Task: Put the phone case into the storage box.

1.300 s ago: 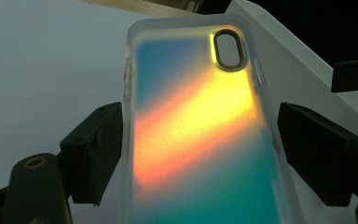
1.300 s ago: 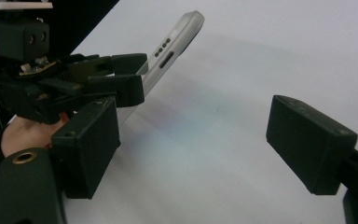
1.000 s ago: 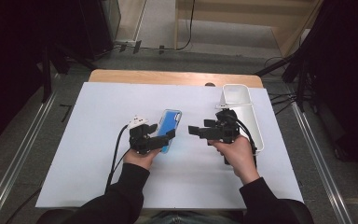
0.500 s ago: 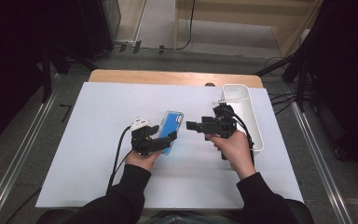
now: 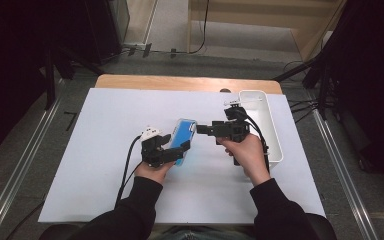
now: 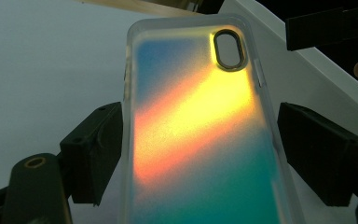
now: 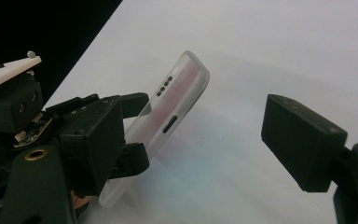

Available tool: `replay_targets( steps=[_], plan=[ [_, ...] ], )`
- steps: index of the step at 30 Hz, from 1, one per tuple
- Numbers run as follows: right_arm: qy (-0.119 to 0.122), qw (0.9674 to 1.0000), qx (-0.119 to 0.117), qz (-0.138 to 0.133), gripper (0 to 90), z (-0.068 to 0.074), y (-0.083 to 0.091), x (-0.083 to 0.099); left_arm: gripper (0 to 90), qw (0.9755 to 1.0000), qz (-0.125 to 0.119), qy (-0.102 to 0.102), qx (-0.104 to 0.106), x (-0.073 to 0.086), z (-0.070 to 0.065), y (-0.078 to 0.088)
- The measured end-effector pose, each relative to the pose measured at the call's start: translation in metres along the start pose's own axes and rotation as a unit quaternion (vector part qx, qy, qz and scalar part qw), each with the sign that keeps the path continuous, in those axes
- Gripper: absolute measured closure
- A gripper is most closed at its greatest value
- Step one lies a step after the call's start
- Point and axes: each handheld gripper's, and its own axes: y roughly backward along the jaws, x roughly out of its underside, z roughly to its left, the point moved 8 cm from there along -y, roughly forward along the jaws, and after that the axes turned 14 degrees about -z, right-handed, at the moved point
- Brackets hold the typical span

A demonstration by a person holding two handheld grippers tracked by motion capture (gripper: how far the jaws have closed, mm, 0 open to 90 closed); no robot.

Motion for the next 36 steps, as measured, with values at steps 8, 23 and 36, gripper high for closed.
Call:
replay_targets(
  steps=[8,23,36],
  plan=[
    [-0.011,0.9999,0.001,0.005,21.4,-0.002,-0.005,-0.001,16.7,1.0,-0.002,-0.002,0.0,0.0,-0.001,0.0],
    [-0.02,0.9997,-0.002,0.015,22.7,-0.003,-0.018,0.0,16.7,0.9999,0.003,-0.005,0.009,0.003,-0.007,-0.001],
    [-0.037,0.999,-0.007,0.024,29.2,-0.002,-0.028,0.0,16.7,0.9999,0.001,-0.006,0.01,0.005,-0.01,-0.001]
  ],
)
